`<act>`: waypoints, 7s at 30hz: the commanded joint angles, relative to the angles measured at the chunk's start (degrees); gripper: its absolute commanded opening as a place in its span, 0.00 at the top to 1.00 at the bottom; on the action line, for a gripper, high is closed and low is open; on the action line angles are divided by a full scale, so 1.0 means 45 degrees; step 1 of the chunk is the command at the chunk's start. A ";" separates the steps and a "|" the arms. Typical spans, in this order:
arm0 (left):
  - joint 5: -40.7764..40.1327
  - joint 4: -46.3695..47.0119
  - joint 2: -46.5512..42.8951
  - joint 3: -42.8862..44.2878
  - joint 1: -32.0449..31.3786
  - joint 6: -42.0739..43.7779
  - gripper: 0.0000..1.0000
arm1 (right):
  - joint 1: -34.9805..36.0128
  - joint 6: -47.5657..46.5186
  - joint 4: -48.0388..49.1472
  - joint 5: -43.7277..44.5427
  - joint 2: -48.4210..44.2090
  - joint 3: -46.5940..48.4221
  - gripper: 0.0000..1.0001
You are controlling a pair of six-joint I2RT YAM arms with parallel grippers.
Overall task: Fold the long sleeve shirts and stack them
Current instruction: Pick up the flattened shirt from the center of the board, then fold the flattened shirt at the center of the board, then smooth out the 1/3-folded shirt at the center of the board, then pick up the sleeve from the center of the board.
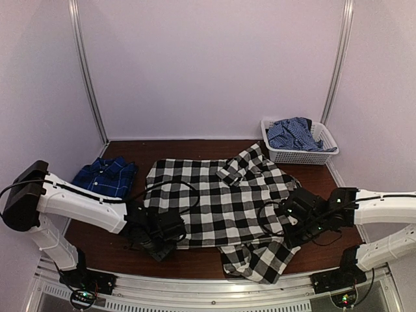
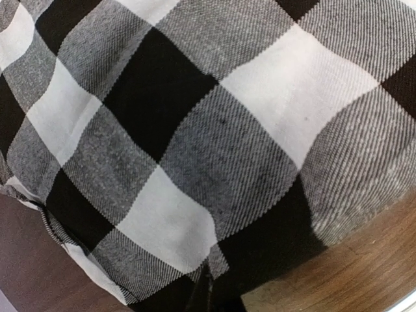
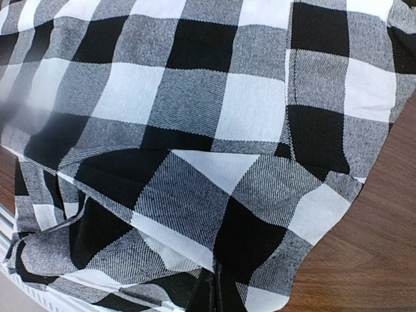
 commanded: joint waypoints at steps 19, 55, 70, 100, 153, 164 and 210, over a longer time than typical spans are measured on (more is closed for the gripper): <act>-0.0923 -0.0661 0.0725 0.3457 0.4397 0.3738 1.00 | -0.4148 -0.4636 -0.0667 0.2737 0.4268 0.5466 1.00; -0.1667 -0.0737 0.1740 0.4795 0.6143 0.3971 0.58 | -0.5483 -0.6859 0.0361 0.4148 1.1103 1.0719 1.00; -0.3452 -0.0833 0.3264 0.6115 0.6869 0.3802 0.52 | -0.5624 -0.6933 0.0850 0.4126 1.1184 1.0094 0.96; 0.2951 0.5724 0.1193 0.1145 0.7716 0.2892 0.52 | -0.7342 -0.5299 0.4885 -0.0043 0.5490 0.3638 0.28; 0.3634 0.8069 0.0109 -0.3385 0.6693 0.0259 0.87 | -0.7597 -0.2469 0.6453 0.0899 0.4008 -0.1254 0.43; 0.1997 0.6910 -0.1690 -0.4161 0.6281 -0.0210 0.88 | -0.7566 -0.2149 0.5827 0.1040 0.3133 -0.1181 0.41; 0.5821 0.8612 0.8211 0.8249 -0.0512 0.4823 0.36 | -0.7040 -0.2527 0.5261 -0.0678 0.0188 -0.0725 0.29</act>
